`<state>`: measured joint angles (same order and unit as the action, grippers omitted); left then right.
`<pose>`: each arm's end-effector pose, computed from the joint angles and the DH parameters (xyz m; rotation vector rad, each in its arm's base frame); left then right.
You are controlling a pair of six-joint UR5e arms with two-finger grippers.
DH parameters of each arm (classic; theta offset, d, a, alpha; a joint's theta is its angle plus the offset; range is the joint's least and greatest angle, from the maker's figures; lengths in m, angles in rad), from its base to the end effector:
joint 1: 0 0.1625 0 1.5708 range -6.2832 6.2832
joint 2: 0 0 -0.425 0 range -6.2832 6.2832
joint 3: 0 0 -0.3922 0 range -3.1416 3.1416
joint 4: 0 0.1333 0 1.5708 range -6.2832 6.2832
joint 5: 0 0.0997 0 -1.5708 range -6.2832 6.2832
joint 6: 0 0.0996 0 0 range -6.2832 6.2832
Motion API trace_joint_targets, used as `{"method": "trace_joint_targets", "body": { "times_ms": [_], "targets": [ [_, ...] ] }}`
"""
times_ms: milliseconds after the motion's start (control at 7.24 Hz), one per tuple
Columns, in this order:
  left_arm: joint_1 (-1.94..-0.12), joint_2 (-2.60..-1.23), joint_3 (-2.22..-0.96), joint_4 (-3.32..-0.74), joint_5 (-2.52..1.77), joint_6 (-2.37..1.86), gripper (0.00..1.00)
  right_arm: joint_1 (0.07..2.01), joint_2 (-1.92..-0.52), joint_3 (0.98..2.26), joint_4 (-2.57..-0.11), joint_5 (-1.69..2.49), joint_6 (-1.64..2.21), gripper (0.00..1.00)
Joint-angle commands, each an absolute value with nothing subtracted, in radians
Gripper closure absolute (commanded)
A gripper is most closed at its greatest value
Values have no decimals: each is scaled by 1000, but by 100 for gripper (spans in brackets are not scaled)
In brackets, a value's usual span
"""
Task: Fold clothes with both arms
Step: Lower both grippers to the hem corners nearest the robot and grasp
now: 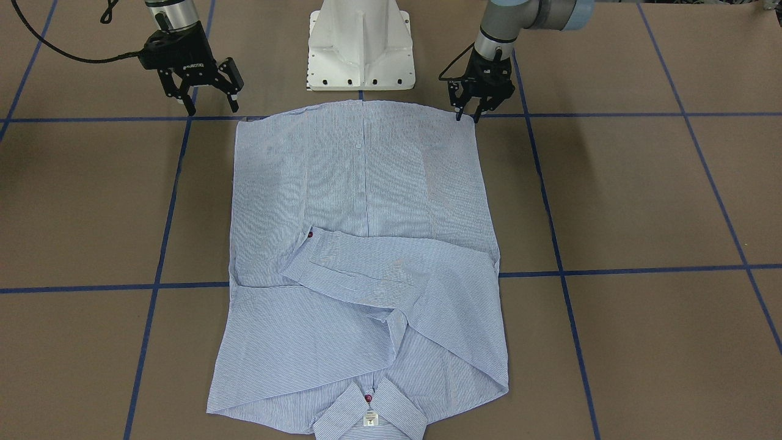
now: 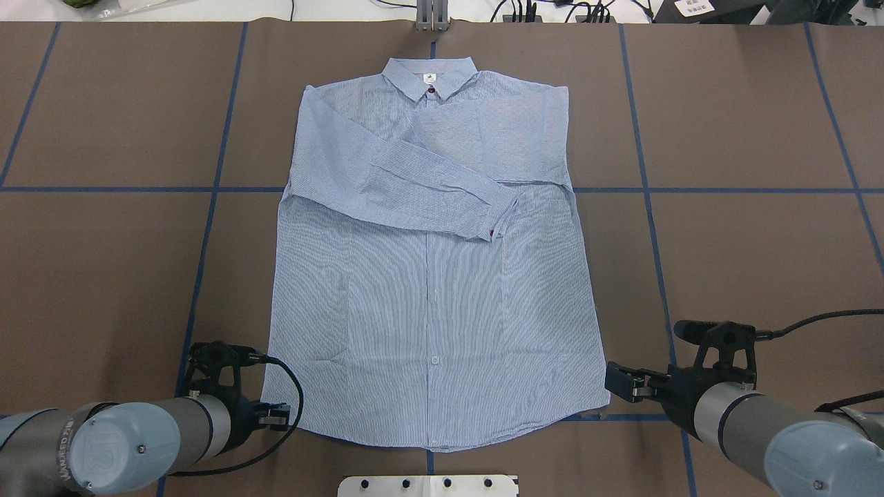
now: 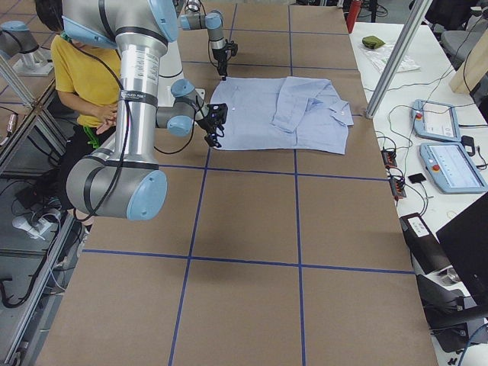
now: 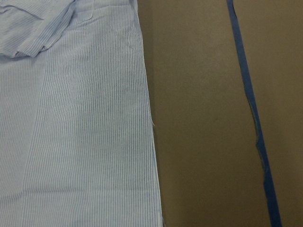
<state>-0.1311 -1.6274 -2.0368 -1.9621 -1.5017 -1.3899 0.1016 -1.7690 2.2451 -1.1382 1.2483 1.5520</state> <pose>0.4808 -0.2048 0.3728 0.2054 0.8924 0.0147 -0.3819 -0.2047 0.3789 0.3540 -0.8820 0.2230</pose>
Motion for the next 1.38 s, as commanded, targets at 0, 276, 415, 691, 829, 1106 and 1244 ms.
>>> {"method": "trace_joint_targets", "body": {
  "times_ms": [0,276,415,691,829,1106,1244],
  "targets": [
    [-129,-1628,-2031,-1962,-1503,-1390,52,100,-1769,2244,-1138,1247,1552,0],
    [-129,-1629,-2031,-1962,-1503,-1390,53,100,-1769,2244,-1138,1247,1552,0],
    [-129,-1632,-2031,-1962,-1503,-1390,67,100,-1769,2244,-1138,1247,1552,0],
    [-130,-1635,-2039,-1962,-1503,-1390,100,100,-1769,2244,-1138,1247,1552,0],
    [-132,-1637,-2043,-1962,-1503,-1390,100,100,-1769,2243,-1138,1247,1552,0],
    [-130,-1638,-2049,-1963,-1503,-1390,100,84,-1769,2240,-1137,1240,1581,0],
    [-130,-1643,-2049,-1963,-1505,-1393,100,66,-1769,2229,-1131,1203,1604,0]
  ]
}}
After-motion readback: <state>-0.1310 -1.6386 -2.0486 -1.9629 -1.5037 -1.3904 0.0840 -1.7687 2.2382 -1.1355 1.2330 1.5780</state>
